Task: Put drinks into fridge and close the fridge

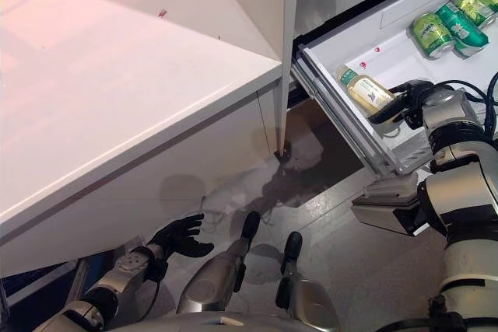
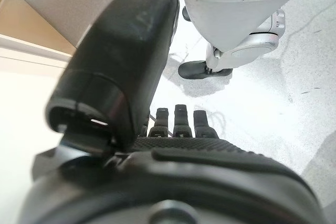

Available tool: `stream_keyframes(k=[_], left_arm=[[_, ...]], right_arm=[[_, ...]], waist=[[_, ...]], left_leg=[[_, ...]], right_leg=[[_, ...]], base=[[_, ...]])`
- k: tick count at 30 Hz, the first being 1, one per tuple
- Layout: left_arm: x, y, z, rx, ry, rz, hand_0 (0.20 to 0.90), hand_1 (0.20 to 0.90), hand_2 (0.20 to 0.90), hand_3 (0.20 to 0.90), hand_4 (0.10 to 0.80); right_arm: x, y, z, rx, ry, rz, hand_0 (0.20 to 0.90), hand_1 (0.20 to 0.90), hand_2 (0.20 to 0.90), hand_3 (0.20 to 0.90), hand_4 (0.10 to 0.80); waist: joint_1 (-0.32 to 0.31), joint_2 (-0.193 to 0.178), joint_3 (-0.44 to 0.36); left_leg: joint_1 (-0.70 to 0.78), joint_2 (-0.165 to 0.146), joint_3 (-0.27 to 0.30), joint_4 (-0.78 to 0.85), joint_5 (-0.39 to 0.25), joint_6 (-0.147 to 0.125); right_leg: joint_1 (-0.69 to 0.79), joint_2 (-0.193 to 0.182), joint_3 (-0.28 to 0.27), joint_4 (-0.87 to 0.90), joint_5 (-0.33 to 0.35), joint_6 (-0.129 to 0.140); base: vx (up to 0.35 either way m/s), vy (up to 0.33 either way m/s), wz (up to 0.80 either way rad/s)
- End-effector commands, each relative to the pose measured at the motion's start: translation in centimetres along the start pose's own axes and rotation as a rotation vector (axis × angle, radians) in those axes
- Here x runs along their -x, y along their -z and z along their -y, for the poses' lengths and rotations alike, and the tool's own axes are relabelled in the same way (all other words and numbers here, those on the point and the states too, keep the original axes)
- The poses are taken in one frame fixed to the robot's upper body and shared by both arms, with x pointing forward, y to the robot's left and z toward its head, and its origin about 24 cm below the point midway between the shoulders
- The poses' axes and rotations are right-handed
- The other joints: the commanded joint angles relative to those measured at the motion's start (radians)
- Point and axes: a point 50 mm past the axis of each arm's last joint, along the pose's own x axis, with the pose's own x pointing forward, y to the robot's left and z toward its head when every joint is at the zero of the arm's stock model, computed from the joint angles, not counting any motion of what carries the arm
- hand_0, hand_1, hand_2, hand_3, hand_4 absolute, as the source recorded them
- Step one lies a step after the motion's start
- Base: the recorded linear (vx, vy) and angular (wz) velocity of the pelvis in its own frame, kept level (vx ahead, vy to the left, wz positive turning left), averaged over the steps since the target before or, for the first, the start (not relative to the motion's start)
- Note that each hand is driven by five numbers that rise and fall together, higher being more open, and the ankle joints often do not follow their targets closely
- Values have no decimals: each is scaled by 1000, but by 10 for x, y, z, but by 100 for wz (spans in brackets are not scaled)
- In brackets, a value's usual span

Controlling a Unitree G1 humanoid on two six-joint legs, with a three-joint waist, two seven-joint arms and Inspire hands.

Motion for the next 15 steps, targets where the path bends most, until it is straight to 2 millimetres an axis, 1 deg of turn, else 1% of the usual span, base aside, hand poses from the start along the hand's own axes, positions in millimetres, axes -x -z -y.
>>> stream_keyframes(k=[1,2,5,10,13,15], left_arm=[[9,23,-2,-9,-27,-54,900,900,900,900,800],[12,30,-2,-7,-33,-79,900,900,900,900,800],[15,39,-2,-1,-40,-112,900,900,900,900,800],[19,57,1,21,-48,-175,900,900,900,900,800],[22,66,5,24,-43,-206,900,900,900,900,800],[22,69,7,21,-36,-223,900,900,900,900,800]], right_arm=[[35,-65,41,28,221,376,900,900,900,900,800],[43,-69,43,30,247,430,900,900,900,900,800],[53,-72,48,37,277,495,900,900,900,900,800],[75,-68,56,47,322,596,900,900,900,900,800],[88,-66,57,-13,352,707,900,900,900,900,800],[96,-63,53,-116,381,800,900,900,900,900,800]], waist=[[-7,-62,-91],[-22,-72,-105],[-38,-84,-126],[-80,-105,-190],[-104,-112,-228],[-114,-114,-246]], left_leg=[[44,11,69,15,-91,-3],[54,11,77,14,-95,-2],[70,8,86,15,-103,1],[108,4,112,13,-122,8],[130,1,128,14,-135,13],[143,-6,134,23,-149,20]], right_leg=[[-42,-26,59,87,-4,36],[-35,-26,66,86,-4,38],[-22,-26,80,82,-3,41],[11,-26,113,68,-4,50],[27,-29,133,69,-6,54],[35,-32,147,73,-9,56]], base=[[9,65,-2],[12,63,-3],[14,63,-1],[42,86,-13],[44,86,-29],[50,95,-23]])
